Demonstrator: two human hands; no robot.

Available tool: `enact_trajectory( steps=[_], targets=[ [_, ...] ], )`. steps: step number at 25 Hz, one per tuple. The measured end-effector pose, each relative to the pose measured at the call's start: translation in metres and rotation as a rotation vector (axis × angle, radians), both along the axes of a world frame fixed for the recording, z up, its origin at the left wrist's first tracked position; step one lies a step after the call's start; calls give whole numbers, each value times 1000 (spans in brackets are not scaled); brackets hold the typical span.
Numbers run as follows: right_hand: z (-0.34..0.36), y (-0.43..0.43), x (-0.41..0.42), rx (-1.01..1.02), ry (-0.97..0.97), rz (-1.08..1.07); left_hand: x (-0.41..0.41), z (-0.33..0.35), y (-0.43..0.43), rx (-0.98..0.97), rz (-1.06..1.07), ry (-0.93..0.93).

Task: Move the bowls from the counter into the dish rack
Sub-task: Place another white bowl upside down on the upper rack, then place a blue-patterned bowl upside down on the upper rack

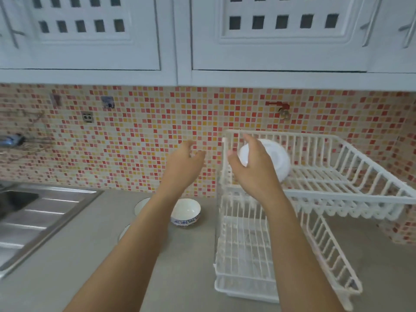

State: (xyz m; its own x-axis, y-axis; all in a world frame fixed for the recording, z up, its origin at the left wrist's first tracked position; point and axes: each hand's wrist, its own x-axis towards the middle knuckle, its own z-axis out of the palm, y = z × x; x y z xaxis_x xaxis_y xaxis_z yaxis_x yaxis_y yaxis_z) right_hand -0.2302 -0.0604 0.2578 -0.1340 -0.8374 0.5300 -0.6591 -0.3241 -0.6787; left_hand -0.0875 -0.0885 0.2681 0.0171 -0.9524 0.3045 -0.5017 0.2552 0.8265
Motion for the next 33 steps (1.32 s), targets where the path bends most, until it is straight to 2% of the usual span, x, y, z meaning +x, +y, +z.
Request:
enact_trajectory(
  steps=[5, 10, 15, 18, 24, 30, 33],
  targets=[
    [-35, -12, 97, -54, 103, 85, 93, -33, -2, 97, 55, -109],
    [-110, -48, 166, 202, 234, 78, 172, -102, -16, 326, 114, -286],
    [-196, -92, 199, 413, 491, 11, 210, -173, -46, 497, 172, -349],
    [-239, -122, 210, 515, 582, 14, 220, -218, -70, 590, 188, -343],
    [-299, -188, 223, 701, 590, 81, 223, -290, -128, 725, 256, -285],
    [-325, -235, 231, 954, 497, 86, 217, -328, -169, 825, 381, -199],
    [-332, -240, 233, 994, 504, 70, 217, -340, -173, 843, 467, -162]
  ],
)
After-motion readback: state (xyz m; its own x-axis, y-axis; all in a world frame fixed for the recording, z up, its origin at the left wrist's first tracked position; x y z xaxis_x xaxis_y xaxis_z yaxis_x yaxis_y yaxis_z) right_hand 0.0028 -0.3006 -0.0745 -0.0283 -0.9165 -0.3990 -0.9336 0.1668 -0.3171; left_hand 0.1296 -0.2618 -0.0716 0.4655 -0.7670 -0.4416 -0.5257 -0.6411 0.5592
